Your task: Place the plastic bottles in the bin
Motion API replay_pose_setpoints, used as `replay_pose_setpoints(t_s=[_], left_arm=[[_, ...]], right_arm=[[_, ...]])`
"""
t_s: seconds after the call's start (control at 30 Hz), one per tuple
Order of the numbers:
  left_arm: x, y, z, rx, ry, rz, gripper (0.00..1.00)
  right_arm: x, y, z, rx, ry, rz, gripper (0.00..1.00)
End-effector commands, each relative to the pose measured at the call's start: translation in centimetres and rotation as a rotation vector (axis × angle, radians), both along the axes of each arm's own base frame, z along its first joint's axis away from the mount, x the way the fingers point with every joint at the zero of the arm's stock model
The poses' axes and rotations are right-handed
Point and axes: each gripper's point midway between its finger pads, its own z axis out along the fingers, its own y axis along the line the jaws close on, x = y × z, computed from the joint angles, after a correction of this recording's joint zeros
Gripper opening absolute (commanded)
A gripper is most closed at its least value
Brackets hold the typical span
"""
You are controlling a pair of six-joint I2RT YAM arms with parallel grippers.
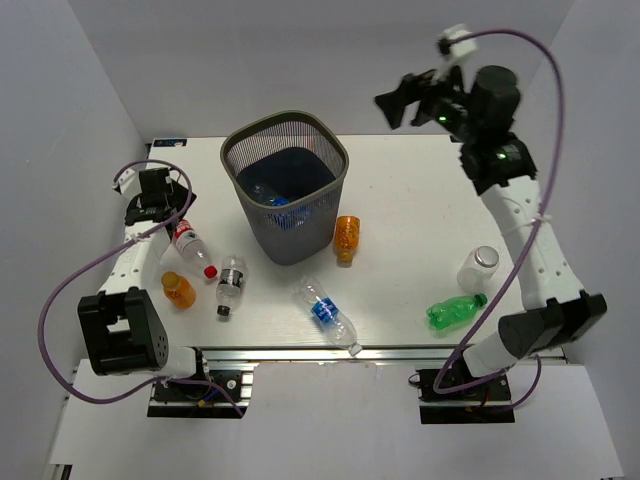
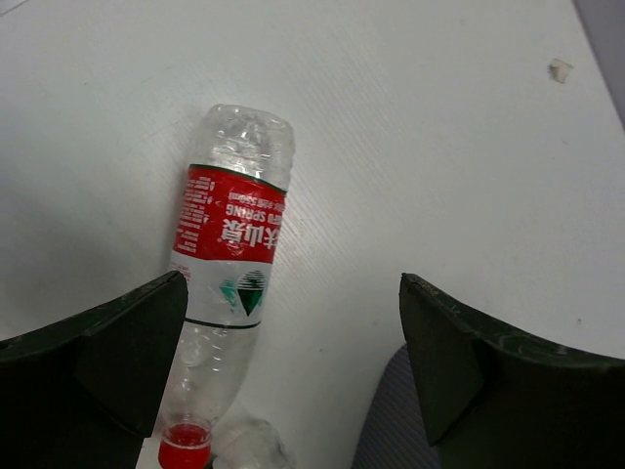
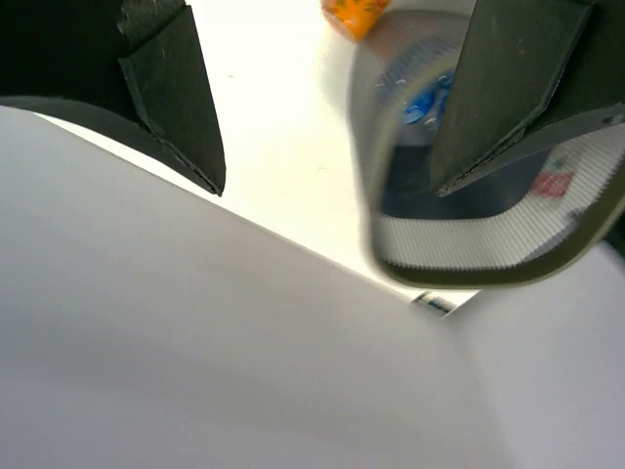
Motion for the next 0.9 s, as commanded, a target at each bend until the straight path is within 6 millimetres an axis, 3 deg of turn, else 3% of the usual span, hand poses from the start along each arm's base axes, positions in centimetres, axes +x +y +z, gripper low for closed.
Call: replay_pose_setpoints(t_s=[0.0, 0.03, 0.1, 0.2, 0.23, 0.3, 0.33, 0.47, 0.63, 0.67, 0.8, 0.83, 0.87], left_arm=[[-0.1, 0.3, -1.1, -0.03, 0.043, 0.018, 0.98], [-0.2, 0.4, -1.4, -0.032, 0.051, 0.02, 0.98], [-0.1, 0.4, -2.5, -0.036, 0.076, 0.021, 0.98], [0.5, 0.3, -3.9, -0.029, 0.106, -0.019, 0.98], [0.6, 0.3, -4.4, -0.029, 0.12, -0.026, 0.98], [0.8, 0.3, -6.0, -0.029, 0.174, -0.041, 0.98], [0.9, 0.5, -6.4, -0.029, 0.18, -0.039, 0.98], [0.9, 0.6, -8.4, -0.036, 0.232, -0.023, 0.98], [0.8, -0.2, -11.4, -0.089, 0.285, -0.032, 0.98], [1.2, -0.2, -11.3, -0.088, 0.287, -0.043, 0.98], [2.0, -0.6, -11.0, -0.099, 0.281, -0.075, 0.85], [2.2, -0.5, -10.3, -0.097, 0.263, -0.076, 0.75], [2.4, -0.5, -9.7, -0.092, 0.249, -0.078, 0.71]], right_arm=[[0.3, -5.7, 0.6, 0.133, 0.045, -0.126, 0.89], [-0.3, -6.8, 0.6, 0.168, 0.055, -0.143, 0.89], [0.4, -9.0, -1.4, 0.182, 0.095, -0.202, 0.89], [0.4, -10.6, -7.2, 0.184, 0.222, -0.263, 0.89], [-0.1, -11.2, -10.8, 0.187, 0.289, -0.305, 0.89], [-0.5, -11.7, -13.6, 0.201, 0.316, -0.334, 0.89], [-1.3, -11.9, -16.6, 0.193, 0.367, -0.348, 0.89], [-2.3, -12.6, -21.5, 0.143, 0.445, -0.373, 0.89], [-2.1, -14.0, -25.4, 0.106, 0.529, -0.438, 0.89], [-2.2, -14.2, -26.0, 0.106, 0.541, -0.439, 0.89], [-2.5, -14.2, -26.5, 0.112, 0.548, -0.429, 0.89], [-2.5, -14.3, -26.5, 0.113, 0.546, -0.432, 0.89], [-2.6, -14.3, -26.4, 0.112, 0.544, -0.433, 0.89]])
